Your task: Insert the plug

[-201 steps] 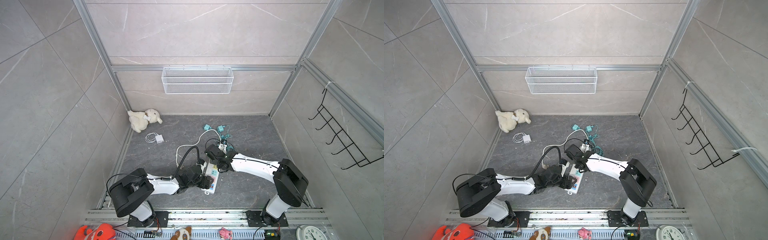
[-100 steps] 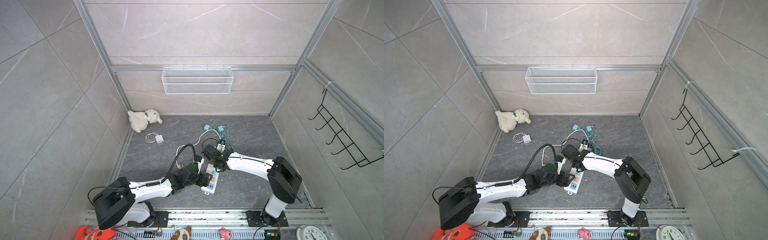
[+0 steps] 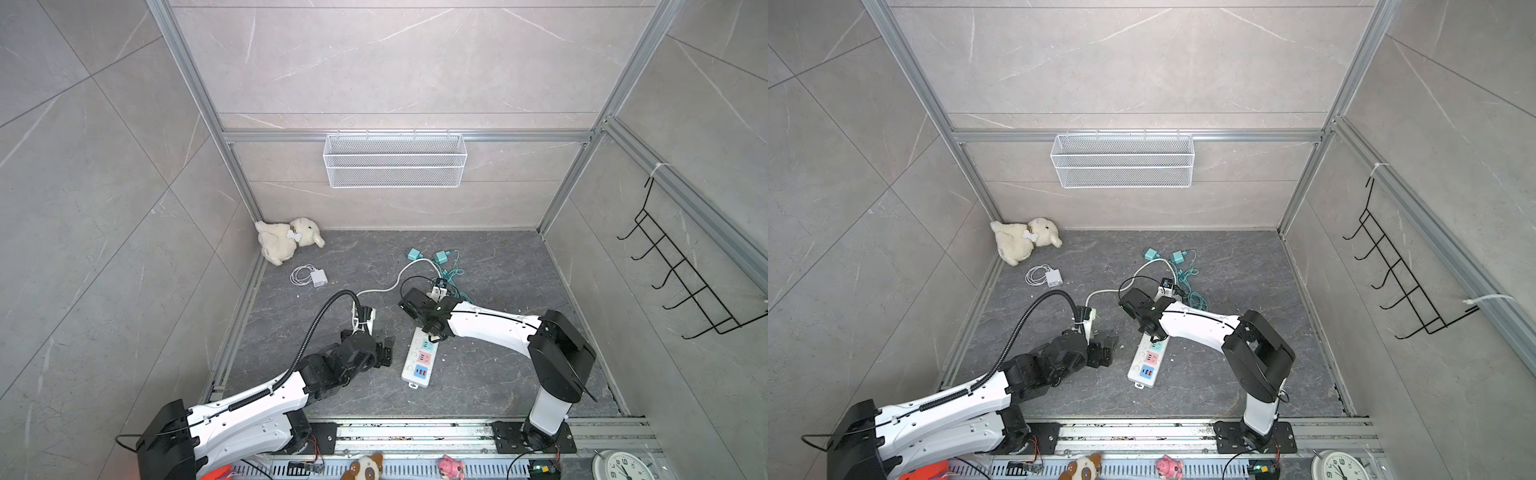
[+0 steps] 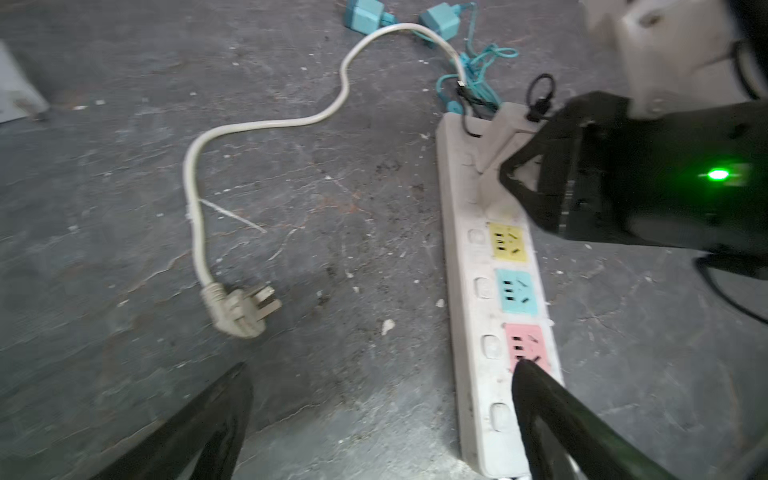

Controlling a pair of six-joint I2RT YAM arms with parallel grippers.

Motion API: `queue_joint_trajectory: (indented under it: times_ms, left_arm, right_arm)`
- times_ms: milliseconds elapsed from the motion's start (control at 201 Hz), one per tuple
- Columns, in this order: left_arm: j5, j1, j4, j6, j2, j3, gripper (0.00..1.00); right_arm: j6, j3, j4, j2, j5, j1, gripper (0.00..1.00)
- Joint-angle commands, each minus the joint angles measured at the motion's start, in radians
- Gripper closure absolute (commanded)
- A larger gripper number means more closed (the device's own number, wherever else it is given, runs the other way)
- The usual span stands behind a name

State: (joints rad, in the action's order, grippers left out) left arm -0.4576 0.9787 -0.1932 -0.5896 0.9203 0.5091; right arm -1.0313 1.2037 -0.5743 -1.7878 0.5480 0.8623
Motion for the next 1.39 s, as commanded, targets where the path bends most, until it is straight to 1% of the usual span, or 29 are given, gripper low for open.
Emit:
queue_joint_trajectory:
  times_ms: [0, 55, 134, 214, 324, 418, 483, 573, 602, 622, 647, 717, 792, 901, 996, 1095, 1175, 1294, 1384]
  left_arm:
    - [-0.125, -0.047, -0.117, -0.074, -0.044, -0.023, 0.01]
    - [-0.129, -0.073, -0.125, -0.097, -0.064, -0.039, 0.01]
    - [-0.133, -0.096, -0.113, -0.114, -0.096, -0.066, 0.01]
    - [-0.138, -0.114, -0.125, -0.122, -0.126, -0.074, 0.00]
    - [-0.148, -0.131, -0.141, -0.116, -0.151, -0.076, 0.00]
    - [-0.147, -0.158, -0.138, -0.089, -0.142, -0.074, 0.00]
    - [-0.122, -0.205, -0.134, -0.075, -0.119, -0.063, 0.00]
    - [-0.039, -0.299, -0.101, -0.034, -0.071, -0.038, 0.00]
    - [-0.020, -0.333, -0.089, -0.022, -0.051, -0.027, 0.00]
    - [-0.020, -0.354, -0.081, -0.012, -0.037, -0.020, 0.00]
    - [0.015, -0.377, -0.073, 0.005, -0.021, -0.007, 0.00]
    - [0.033, -0.438, -0.055, 0.063, 0.033, 0.036, 0.00]
    - [0.076, -0.537, -0.049, 0.103, 0.098, 0.091, 0.00]
    - [0.190, -0.693, 0.018, 0.133, 0.211, 0.150, 0.00]
    - [0.246, -0.783, 0.034, 0.133, 0.338, 0.232, 0.00]
    - [0.263, -0.827, 0.050, 0.153, 0.458, 0.315, 0.02]
    - [0.280, -0.849, 0.067, 0.165, 0.540, 0.373, 0.02]
    - [0.316, -0.891, 0.066, 0.164, 0.664, 0.467, 0.02]
    - [0.327, -0.906, 0.044, 0.157, 0.753, 0.546, 0.05]
  right_arm:
    - [0.001, -0.043, -0.002, -0.001, -0.120, -0.001, 0.66]
    - [0.007, -0.033, -0.004, 0.005, -0.118, 0.001, 0.63]
    - [0.007, -0.017, -0.009, 0.008, -0.115, 0.001, 0.61]
    - [0.008, -0.006, -0.012, 0.013, -0.115, 0.002, 0.54]
    - [0.007, -0.002, -0.016, 0.023, -0.118, 0.003, 0.48]
    - [0.008, -0.004, -0.030, 0.046, -0.122, 0.011, 0.45]
    - [0.008, -0.017, -0.040, 0.072, -0.125, 0.018, 0.44]
    - [0.008, -0.052, -0.039, 0.128, -0.148, 0.030, 0.44]
    - [0.008, -0.062, -0.043, 0.146, -0.162, 0.035, 0.43]
    - [0.034, -0.066, -0.049, 0.158, -0.168, 0.040, 0.43]
    - [0.038, -0.073, -0.060, 0.174, -0.169, 0.047, 0.43]
    - [0.051, -0.082, -0.084, 0.213, -0.182, 0.067, 0.43]
    - [0.061, -0.084, -0.118, 0.244, -0.185, 0.085, 0.43]
    - [0.085, -0.083, -0.143, 0.277, -0.191, 0.100, 0.43]
    - [0.133, -0.054, -0.162, 0.290, -0.193, 0.101, 0.43]
    - [0.200, -0.003, -0.180, 0.291, -0.171, 0.100, 0.42]
    - [0.257, 0.035, -0.175, 0.284, -0.160, 0.082, 0.38]
    - [0.347, 0.094, -0.137, 0.258, -0.228, 0.021, 0.37]
    - [0.409, 0.133, -0.107, 0.234, -0.306, -0.029, 0.37]
